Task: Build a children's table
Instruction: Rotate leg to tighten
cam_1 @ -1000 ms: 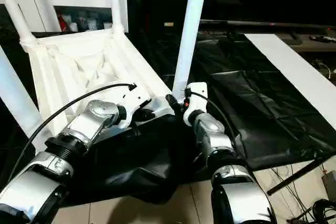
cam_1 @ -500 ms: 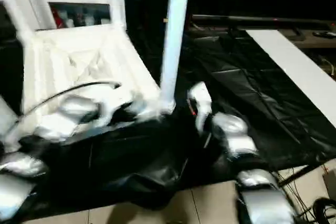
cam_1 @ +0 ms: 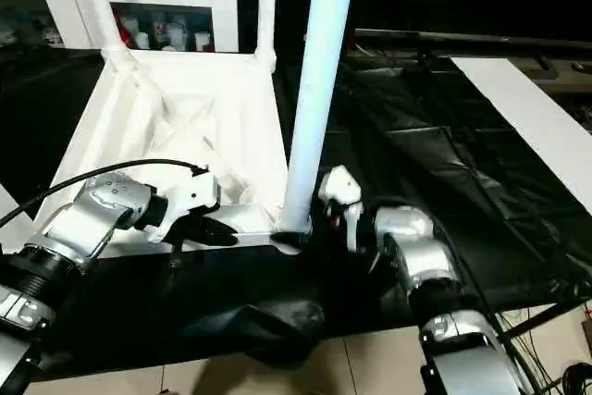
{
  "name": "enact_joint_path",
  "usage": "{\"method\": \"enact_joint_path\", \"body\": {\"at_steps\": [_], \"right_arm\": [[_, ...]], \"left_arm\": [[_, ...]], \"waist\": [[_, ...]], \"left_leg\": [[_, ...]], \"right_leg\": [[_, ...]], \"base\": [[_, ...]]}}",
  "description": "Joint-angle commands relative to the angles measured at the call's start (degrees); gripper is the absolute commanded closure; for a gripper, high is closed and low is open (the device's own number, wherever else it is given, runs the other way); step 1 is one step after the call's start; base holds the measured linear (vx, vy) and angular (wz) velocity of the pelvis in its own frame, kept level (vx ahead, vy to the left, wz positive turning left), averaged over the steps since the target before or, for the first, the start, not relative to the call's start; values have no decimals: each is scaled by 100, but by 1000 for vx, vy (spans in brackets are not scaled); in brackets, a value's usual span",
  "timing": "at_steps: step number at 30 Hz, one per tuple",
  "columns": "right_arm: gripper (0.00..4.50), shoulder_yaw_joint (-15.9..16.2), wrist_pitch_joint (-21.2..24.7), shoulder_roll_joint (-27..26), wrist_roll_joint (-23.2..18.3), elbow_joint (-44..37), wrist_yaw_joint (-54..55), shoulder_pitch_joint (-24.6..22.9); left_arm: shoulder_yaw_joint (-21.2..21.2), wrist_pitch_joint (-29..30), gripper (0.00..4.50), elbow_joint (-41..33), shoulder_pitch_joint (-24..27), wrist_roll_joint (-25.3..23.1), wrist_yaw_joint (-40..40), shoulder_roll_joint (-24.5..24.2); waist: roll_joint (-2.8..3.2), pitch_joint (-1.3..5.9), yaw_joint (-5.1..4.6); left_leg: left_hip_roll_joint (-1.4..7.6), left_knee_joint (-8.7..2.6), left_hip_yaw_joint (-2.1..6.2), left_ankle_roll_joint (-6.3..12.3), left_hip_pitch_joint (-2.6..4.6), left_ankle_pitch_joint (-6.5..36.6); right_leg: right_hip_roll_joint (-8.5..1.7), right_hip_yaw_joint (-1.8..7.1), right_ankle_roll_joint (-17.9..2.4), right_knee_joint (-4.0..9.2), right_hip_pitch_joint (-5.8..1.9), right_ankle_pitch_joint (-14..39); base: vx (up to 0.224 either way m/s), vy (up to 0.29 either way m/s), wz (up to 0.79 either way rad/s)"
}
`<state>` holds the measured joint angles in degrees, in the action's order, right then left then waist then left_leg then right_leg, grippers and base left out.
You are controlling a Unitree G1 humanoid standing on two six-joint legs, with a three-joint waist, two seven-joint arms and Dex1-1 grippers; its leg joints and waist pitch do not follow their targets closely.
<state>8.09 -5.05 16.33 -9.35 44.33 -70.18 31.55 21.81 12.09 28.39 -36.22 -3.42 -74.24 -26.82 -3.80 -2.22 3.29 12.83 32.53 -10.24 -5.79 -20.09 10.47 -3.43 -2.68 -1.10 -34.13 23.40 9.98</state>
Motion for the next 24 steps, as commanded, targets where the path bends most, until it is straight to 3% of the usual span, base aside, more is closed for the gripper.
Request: {"method": "enact_joint_path", "body": {"at_steps": [1,11,16,18,20,21,24], "right_arm": [[96,80,91,63,86,-52,-127,3],[178,13,151,31,41,108,-78,128],[186,17,124,9,83,169,-25,119],[187,-69,-48,-68,314,467,799,192],[187,-145,-65,-123,365,610,1194,241],[187,-323,11,-260,363,842,1885,318],[187,-464,131,-403,346,1014,2500,369]], "left_arm": [[272,55,450,5,122,-57,-201,32],[258,100,450,-4,140,-82,-208,-14],[263,128,450,-2,149,-92,-220,-33],[180,282,450,147,120,-121,114,112],[145,319,450,241,87,-149,299,200],[30,389,450,514,-28,-212,824,442],[-99,464,450,811,-166,-252,1373,713]], "waist": [[58,313,-23],[49,321,-15],[65,321,-13],[74,321,-29],[76,280,-61],[64,260,-85],[58,267,-122]], "left_leg": [[62,-328,-47,245,25,974],[57,-321,-45,238,23,931],[57,-318,-46,226,32,970],[56,-317,-49,199,28,944],[35,-341,-36,82,27,1184],[32,-344,-32,9,44,1434],[25,-339,5,-71,61,1668]], "right_leg": [[-343,211,-1354,302,-304,745],[-342,206,-1347,291,-311,734],[-345,208,-1341,296,-306,797],[-342,209,-1356,289,-299,729],[-343,200,-1283,346,-280,1207],[-347,205,-1137,404,-258,1747],[-359,199,-902,466,-234,2385]], "base": [[0,0,0],[0,0,0],[0,0,0],[0,0,0],[0,0,0],[-51,-3,-2],[0,0,0]]}}
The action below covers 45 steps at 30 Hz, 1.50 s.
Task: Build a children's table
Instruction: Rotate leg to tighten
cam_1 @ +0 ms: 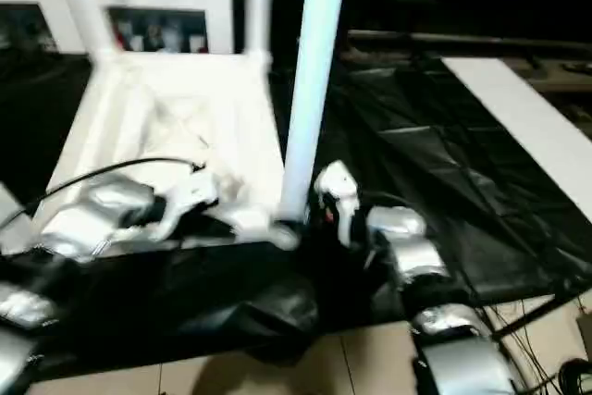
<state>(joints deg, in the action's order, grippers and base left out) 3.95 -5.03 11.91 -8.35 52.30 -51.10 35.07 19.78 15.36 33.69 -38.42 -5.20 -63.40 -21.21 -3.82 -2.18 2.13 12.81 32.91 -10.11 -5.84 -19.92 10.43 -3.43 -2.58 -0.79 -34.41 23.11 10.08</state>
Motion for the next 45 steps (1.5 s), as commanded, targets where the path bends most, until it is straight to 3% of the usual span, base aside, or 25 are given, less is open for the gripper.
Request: {"method": "enact_joint_path", "body": {"at_steps": [1,2,4,5,8,9,13,14,16,19,22,23,26,27,28,31,32,34,36,38,43,45], "right_arm": [[187,-101,183,-24,243,275,860,36],[187,-263,331,-206,206,449,1609,105],[187,-449,449,-400,97,613,2251,193],[187,-536,506,-501,31,691,2528,241],[187,-616,498,-771,-43,933,2994,404],[187,-470,368,-869,77,964,2851,452],[187,-423,36,-995,37,810,2305,460],[118,-435,-49,-996,20,773,2203,469],[112,-424,-117,-969,36,745,2130,481],[74,-472,-47,-838,-34,676,1740,551],[70,-443,14,-695,-93,634,1308,582],[70,-253,38,-405,-82,429,525,489],[70,-122,-40,-173,-36,294,-3,400],[70,-27,-67,32,-16,182,-450,313],[70,34,-84,124,-1,110,-677,267],[70,164,-70,272,12,-70,-1133,158],[70,223,-70,336,2,-205,-1379,88],[70,254,-76,363,6,-282,-1560,53],[70,337,-59,385,-21,-394,-1797,-11],[70,425,-49,394,8,-441,-1938,-57],[70,537,-11,422,102,-450,-2054,-98],[97,540,18,430,104,-451,-2078,-104]], "left_arm": [[37,156,450,402,-5,-84,554,272],[-153,262,450,717,-164,-72,1211,598],[-237,359,450,920,-293,-71,1619,839],[-268,385,450,1013,-355,-71,1792,948],[-243,352,450,1255,-489,-203,2157,1135],[-197,302,450,1372,-536,-292,2260,1163],[-124,218,450,1457,-564,-400,2230,1139],[-113,184,450,1487,-574,-419,2219,1126],[-88,147,450,1500,-580,-445,2182,1100],[-34,6,450,1538,-584,-443,1997,997],[-15,-35,450,1480,-560,-414,1809,902],[4,-69,450,1275,-468,-364,1438,715],[69,-239,450,1071,-376,-287,991,544],[162,-336,450,843,-265,-212,482,314],[214,-380,450,708,-196,-145,156,189],[271,-431,450,472,-79,-3,-347,-4],[325,-430,450,192,50,204,-889,-171],[355,-549,450,76,98,229,-1112,-295],[297,-470,450,-96,154,305,-1259,-368],[308,-370,450,-243,202,354,-1398,-440],[286,-327,450,-338,230,336,-1383,-505],[275,-315,450,-347,234,317,-1377,-522]], "waist": [[70,267,-19],[77,260,-37],[81,273,-29],[88,275,-43],[113,301,-41],[117,305,-39],[107,315,-17],[109,309,-15],[103,293,-17],[74,280,-28],[56,277,-41],[39,288,-25],[39,288,-26],[47,304,-22],[28,309,-11],[50,317,-12],[56,330,-4],[75,333,13],[74,320,61],[71,308,114],[52,297,126],[50,300,119]], "left_leg": [[25,-375,-8,-70,28,1657],[14,-378,-10,-72,19,1644],[19,-360,-17,-94,85,1747],[10,-365,-10,-98,40,1701],[6,-368,-3,-62,16,1645],[8,-369,0,-40,9,1616],[7,-355,-23,96,-9,1478],[9,-359,-22,119,-11,1458],[12,-368,-18,135,-20,1535],[10,-378,1,147,-37,1639],[21,-380,8,156,-42,1620],[24,-366,2,205,-40,1546],[41,-367,-2,318,-83,1353],[49,-355,-14,320,-43,1264],[53,-351,-9,332,-46,1196],[59,-336,-40,435,-37,950],[63,-333,-44,442,-23,849],[76,-330,-57,506,-12,717],[92,-329,-78,489,10,764],[104,-342,-80,394,11,868],[75,-352,-71,255,-2,1006],[69,-354,-66,225,-1,996]], "right_leg": [[-350,191,-933,483,-214,2331],[-337,193,-909,497,-200,2316],[-333,194,-948,511,-154,2281],[-328,195,-991,485,-178,2127],[-320,186,-995,461,-199,1795],[-319,182,-1037,443,-217,1658],[-331,191,-1118,436,-241,1390],[-332,188,-1135,436,-240,1389],[-343,182,-1109,455,-243,1609],[-353,171,-971,490,-247,2040],[-368,173,-944,500,-235,2172],[-368,173,-977,494,-246,2095],[-372,179,-1083,446,-275,1682],[-372,183,-1143,432,-255,1527],[-372,179,-1184,420,-273,1429],[-353,195,-1413,353,-274,842],[-356,196,-1511,313,-281,591],[-335,188,-1636,269,-275,203],[-327,181,-1676,264,-264,196],[-347,183,-1601,272,-266,438],[-359,196,-1426,313,-269,829],[-355,200,-1371,318,-266,899]], "base": [[0,0,0],[0,0,0],[0,0,0],[0,0,0],[0,0,0],[0,0,0],[0,0,0],[0,0,0],[0,0,0],[0,0,0],[0,0,0],[0,0,0],[0,0,0],[0,0,0],[0,0,0],[0,0,0],[0,0,0],[0,0,0],[0,0,0],[0,0,0],[0,0,0],[0,0,0]]}}
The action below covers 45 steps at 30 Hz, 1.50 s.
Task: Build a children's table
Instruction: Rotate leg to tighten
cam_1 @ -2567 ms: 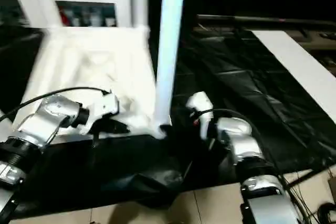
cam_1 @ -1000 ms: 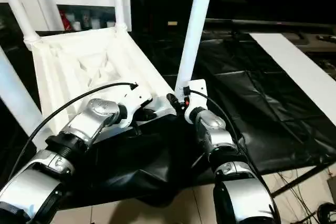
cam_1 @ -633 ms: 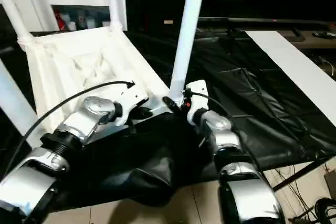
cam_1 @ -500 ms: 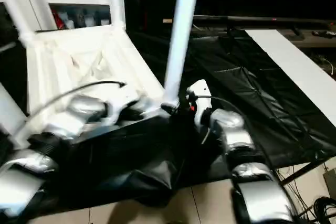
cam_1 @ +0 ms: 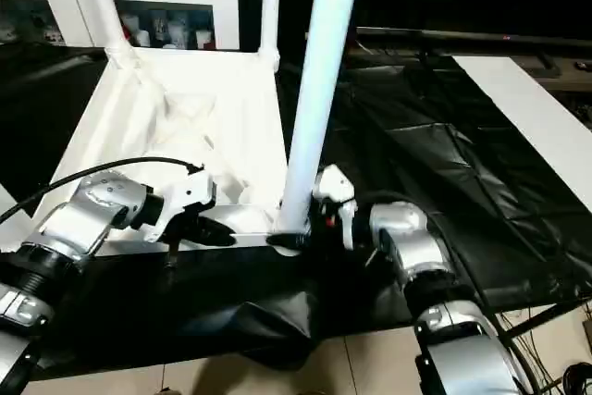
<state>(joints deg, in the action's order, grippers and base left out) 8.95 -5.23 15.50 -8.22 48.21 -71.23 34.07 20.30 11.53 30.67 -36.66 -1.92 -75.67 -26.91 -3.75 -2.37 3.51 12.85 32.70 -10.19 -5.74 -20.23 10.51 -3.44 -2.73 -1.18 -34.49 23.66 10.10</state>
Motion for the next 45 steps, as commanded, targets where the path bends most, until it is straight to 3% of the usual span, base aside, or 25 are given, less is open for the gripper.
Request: {"method": "enact_joint_path", "body": {"at_steps": [1,9,15,17,18,19,20,21,22,23,29,35,38,41,45], "right_arm": [[104,39,42,71,90,-44,-67,-5],[172,16,124,106,60,-81,-106,-17],[181,-62,143,38,57,15,172,-25],[182,-361,75,-196,99,539,1319,140],[182,-466,97,-265,65,674,1617,185],[182,-466,97,-265,65,674,1617,185],[183,-647,152,-408,16,926,2257,270],[183,-766,189,-553,17,1108,2927,345],[183,-826,224,-648,22,1197,3330,395],[183,-861,249,-707,24,1246,3567,425],[183,-1109,342,-1191,-25,1595,4944,731],[183,-1060,82,-1481,31,1618,4588,808],[111,-1095,-85,-1488,-69,1489,4245,778],[85,-1051,-143,-1403,-56,1447,4037,807],[76,-714,-170,-1077,163,1313,3251,772]], "left_arm": [[223,69,450,-47,59,-10,-151,47],[214,146,450,-153,115,-19,-198,11],[236,286,450,-140,166,-52,-177,23],[145,446,450,138,68,-220,489,270],[112,492,450,244,14,-280,725,356],[112,492,450,244,14,-280,725,356],[4,574,450,523,-130,-398,1350,585],[-148,694,450,797,-278,-435,1979,858],[-234,786,450,930,-354,-436,2312,1019],[-283,845,450,1002,-395,-430,2491,1110],[-427,863,450,1459,-632,-483,3462,1693],[-345,744,450,1684,-701,-607,3626,1870],[-323,705,450,1643,-669,-595,3528,1809],[-299,611,450,1625,-650,-591,3399,1715],[-222,573,450,1523,-594,-583,3003,1496]], "waist": [[44,323,-18],[49,336,-16],[48,338,-21],[47,303,-56],[39,272,-92],[39,272,-92],[28,268,-113],[42,262,-136],[32,269,-151],[44,282,-158],[58,310,-164],[29,313,-135],[20,304,-125],[15,289,-165],[36,291,-172]], "left_leg": [[61,-329,-58,211,31,968],[60,-314,-64,275,31,815],[53,-312,-63,265,30,776],[45,-333,-55,191,26,954],[38,-352,-50,61,53,1247],[38,-352,-50,61,53,1247],[27,-344,-24,-37,66,1535],[30,-352,-8,-88,63,1578],[17,-341,-13,-108,50,1554],[19,-332,-5,-139,88,1630],[3,-325,-12,-26,47,1523],[3,-319,-25,127,9,1381],[11,-325,-21,137,17,1473],[9,-350,6,134,-29,1545],[11,-338,5,152,-25,1557]], "right_leg": [[-356,218,-1321,326,-321,884],[-341,210,-1408,290,-332,559],[-338,208,-1405,284,-335,551],[-350,214,-1356,332,-310,868],[-354,214,-1245,394,-276,1428],[-354,214,-1245,394,-276,1428],[-368,215,-999,458,-266,2215],[-368,218,-933,478,-258,2356],[-358,215,-915,474,-260,2345],[-359,216,-912,489,-229,2350],[-326,214,-956,449,-242,1859],[-340,210,-1019,430,-278,1570],[-353,208,-960,456,-266,1813],[-346,193,-898,459,-284,1990],[-357,200,-901,480,-276,2096]], "base": [[0,0,0],[0,0,0],[0,0,0],[0,0,0],[0,0,0],[-55,-2,-1],[-55,-2,-1],[0,0,0],[0,0,0],[0,0,0],[0,0,0],[0,0,0],[0,0,0],[0,0,0],[0,0,0]]}}
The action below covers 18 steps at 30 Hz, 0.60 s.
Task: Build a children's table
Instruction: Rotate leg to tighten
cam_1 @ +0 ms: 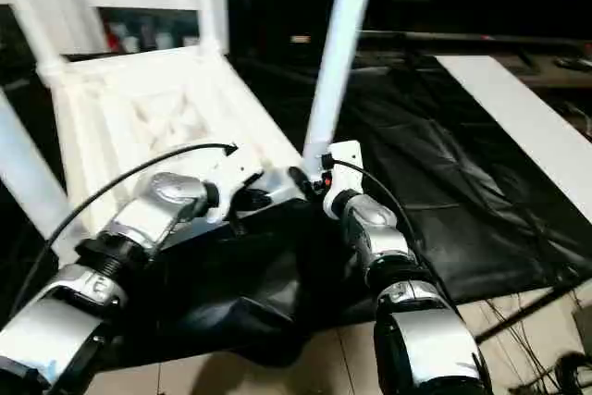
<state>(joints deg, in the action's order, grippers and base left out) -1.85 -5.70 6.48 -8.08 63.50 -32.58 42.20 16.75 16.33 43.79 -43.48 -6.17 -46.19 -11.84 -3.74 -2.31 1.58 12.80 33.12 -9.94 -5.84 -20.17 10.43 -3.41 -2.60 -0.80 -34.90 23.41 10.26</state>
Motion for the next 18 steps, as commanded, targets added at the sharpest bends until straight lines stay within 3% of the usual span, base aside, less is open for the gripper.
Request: {"method": "enact_joint_path", "body": {"at_steps": [1,4,8,11,13,14,18], "right_arm": [[76,446,-133,-85,171,-288,-867,-85],[76,578,-151,192,163,-532,-1666,-239],[76,718,-194,572,185,-818,-2469,-438],[76,784,-126,760,86,-1082,-3048,-577],[76,861,-22,870,8,-1306,-3405,-681],[76,884,-6,906,-9,-1403,-3543,-728],[76,924,131,946,-81,-1569,-3858,-800]], "left_arm": [[148,60,450,188,103,-148,-61,-64],[193,-162,450,55,180,-68,-596,-224],[474,-525,450,-541,486,210,-1925,-619],[639,-540,450,-961,692,368,-2587,-906],[677,-513,450,-1182,789,441,-2855,-1046],[658,-496,450,-1235,812,445,-2904,-1077],[609,-437,450,-1377,881,494,-3007,-1171]], "waist": [[33,288,16],[28,312,41],[41,336,37],[70,332,41],[99,324,86],[91,317,118],[71,303,167]], "left_leg": [[21,-381,-21,172,-35,1499],[24,-360,-41,296,-34,1243],[40,-349,-42,417,-57,976],[57,-344,-67,456,-17,936],[88,-352,-81,450,45,1009],[98,-360,-82,429,21,997],[91,-369,-92,310,28,1133]], "right_leg": [[-360,191,-978,509,-258,1974],[-358,201,-1163,463,-287,1425],[-357,201,-1377,389,-333,819],[-335,208,-1559,350,-306,464],[-330,203,-1641,347,-269,400],[-323,196,-1624,327,-298,374],[-334,204,-1514,348,-294,671]], "base": [[0,0,0],[0,0,0],[0,0,0],[0,0,0],[0,0,0],[0,0,0],[0,0,0]]}}
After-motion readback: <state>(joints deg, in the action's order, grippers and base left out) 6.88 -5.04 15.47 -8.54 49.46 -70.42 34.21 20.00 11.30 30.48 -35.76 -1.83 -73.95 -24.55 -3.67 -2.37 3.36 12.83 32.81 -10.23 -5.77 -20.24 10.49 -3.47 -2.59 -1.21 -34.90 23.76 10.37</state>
